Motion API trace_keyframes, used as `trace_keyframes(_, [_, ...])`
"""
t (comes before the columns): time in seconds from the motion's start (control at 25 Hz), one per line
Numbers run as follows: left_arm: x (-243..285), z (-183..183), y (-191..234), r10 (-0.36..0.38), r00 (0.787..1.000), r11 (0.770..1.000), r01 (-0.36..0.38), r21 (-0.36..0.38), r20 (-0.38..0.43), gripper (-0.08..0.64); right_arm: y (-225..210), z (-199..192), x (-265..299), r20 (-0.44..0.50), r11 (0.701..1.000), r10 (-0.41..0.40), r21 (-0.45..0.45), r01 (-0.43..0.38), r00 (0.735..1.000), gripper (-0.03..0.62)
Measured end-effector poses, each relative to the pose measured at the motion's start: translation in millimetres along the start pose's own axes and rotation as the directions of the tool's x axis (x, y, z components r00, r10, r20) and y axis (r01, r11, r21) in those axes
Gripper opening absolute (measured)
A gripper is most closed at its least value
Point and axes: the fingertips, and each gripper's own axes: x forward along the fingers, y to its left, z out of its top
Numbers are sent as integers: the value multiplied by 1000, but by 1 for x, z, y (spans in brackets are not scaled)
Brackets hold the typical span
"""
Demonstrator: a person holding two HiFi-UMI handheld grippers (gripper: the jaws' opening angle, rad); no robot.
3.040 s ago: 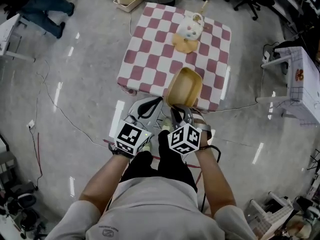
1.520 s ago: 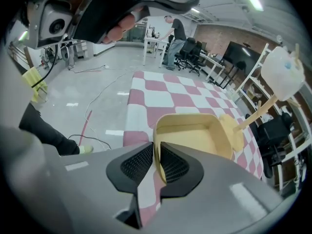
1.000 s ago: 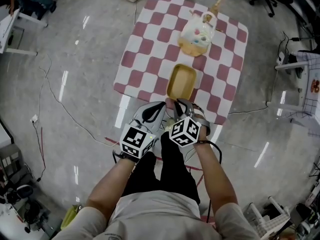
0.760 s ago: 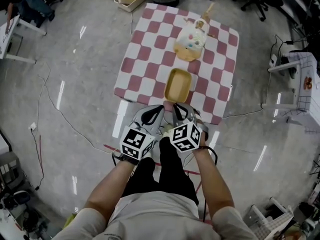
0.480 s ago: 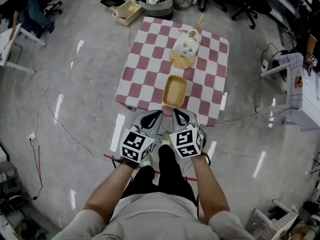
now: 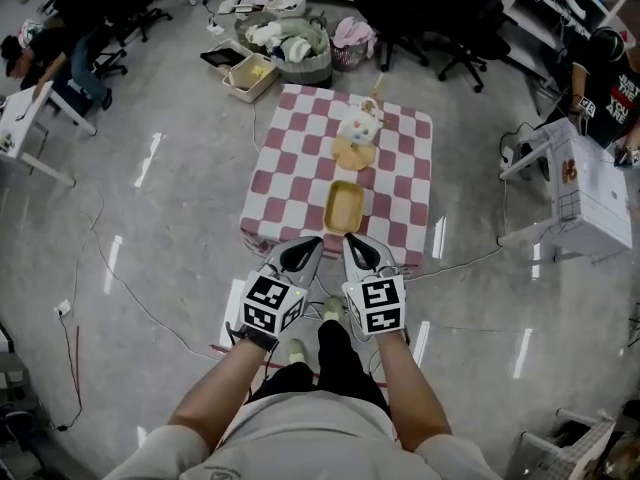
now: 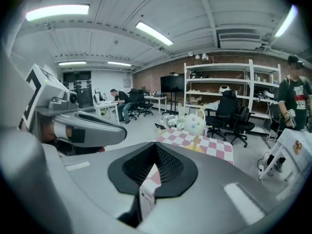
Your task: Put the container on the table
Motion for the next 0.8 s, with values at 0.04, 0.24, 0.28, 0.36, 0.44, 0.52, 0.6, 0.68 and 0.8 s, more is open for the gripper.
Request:
trace_keyframes(0.04, [-4, 5, -1, 2, 1000, 1000, -2, 2, 9, 6, 3, 8, -6, 24, 1000, -4, 2, 4, 1000, 9])
trace_keyframes(0.24, [-26, 31, -17, -8, 999, 1000, 7, 18, 54, 6, 15, 46, -42, 133, 1000, -21, -14, 23, 991, 9])
trace_keyframes(0.28, [-28, 36, -21, -13, 998, 1000, 12, 27, 64, 6, 16, 52, -47, 149, 999, -29, -20, 32, 988, 9])
trace_keyframes(0.36, [-34, 46, -28, -23, 996, 999, 19, 44, 85, 6, 16, 62, -57, 174, 998, -43, -28, 49, 984, 9])
trace_keyframes(0.44, [-40, 54, -35, -27, 994, 998, 22, 56, 101, 6, 17, 69, -67, 188, 998, -54, -33, 61, 981, 9])
trace_keyframes(0.52, [-49, 61, -40, -28, 993, 998, 20, 63, 116, 6, 20, 75, -77, 199, 997, -60, -34, 68, 978, 9])
trace_keyframes(0.6, [-57, 69, -43, -27, 990, 997, 17, 71, 136, 6, 23, 81, -85, 212, 997, -64, -30, 72, 975, 9])
trace_keyframes(0.68, [-65, 78, -47, -26, 987, 997, 14, 78, 159, 6, 27, 87, -91, 226, 997, -66, -28, 74, 972, 9])
trace_keyframes(0.8, [-78, 92, -51, -26, 981, 996, 9, 88, 190, 6, 32, 96, -101, 244, 997, -68, -19, 74, 967, 9])
